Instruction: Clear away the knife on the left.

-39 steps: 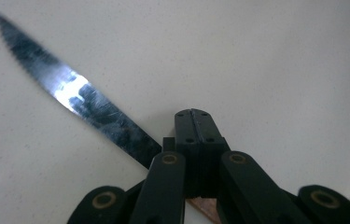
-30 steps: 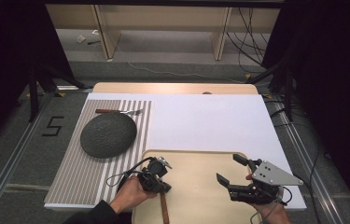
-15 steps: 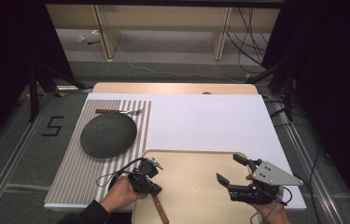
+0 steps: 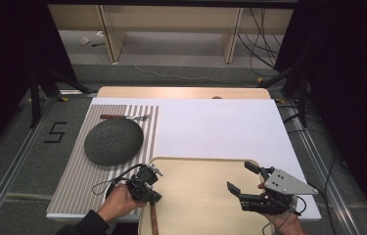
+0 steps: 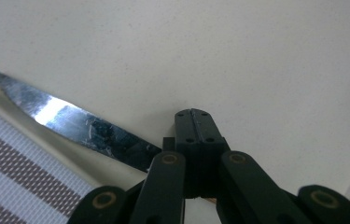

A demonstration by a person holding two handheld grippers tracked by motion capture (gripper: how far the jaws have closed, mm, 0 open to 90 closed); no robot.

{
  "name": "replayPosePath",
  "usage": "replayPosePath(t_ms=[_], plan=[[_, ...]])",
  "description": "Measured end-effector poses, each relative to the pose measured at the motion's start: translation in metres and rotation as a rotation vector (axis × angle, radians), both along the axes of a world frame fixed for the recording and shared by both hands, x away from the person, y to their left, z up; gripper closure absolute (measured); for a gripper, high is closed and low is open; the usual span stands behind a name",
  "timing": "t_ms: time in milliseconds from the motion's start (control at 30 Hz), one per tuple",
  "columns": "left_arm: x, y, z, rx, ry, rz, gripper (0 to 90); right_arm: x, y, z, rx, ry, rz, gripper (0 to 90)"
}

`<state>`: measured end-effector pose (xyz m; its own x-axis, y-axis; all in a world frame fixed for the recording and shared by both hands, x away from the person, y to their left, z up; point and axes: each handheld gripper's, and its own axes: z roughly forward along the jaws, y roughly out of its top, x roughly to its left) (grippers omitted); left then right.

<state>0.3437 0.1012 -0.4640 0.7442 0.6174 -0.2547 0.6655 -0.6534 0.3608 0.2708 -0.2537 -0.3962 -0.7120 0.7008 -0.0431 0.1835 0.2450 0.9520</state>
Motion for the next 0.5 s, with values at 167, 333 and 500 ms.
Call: replayPosePath(t_ms=[167,333,500], plan=[[0.0014,0.0046,0.0002,0.004,0.000,0.011,89.7,0.0000,-0.0001,0.0000,0.000,0.000,0.000,20.1],[0.0016,0.0050,0.0001,0.001,0.002,0.015,89.6,-0.0001,0.0001,0.0001,0.000,0.000,0.001,20.1],[0.0023,0.0072,-0.0002,-0.026,0.012,0.025,89.5,-0.0001,0.0000,0.0001,0.001,-0.001,0.001,20.1]])
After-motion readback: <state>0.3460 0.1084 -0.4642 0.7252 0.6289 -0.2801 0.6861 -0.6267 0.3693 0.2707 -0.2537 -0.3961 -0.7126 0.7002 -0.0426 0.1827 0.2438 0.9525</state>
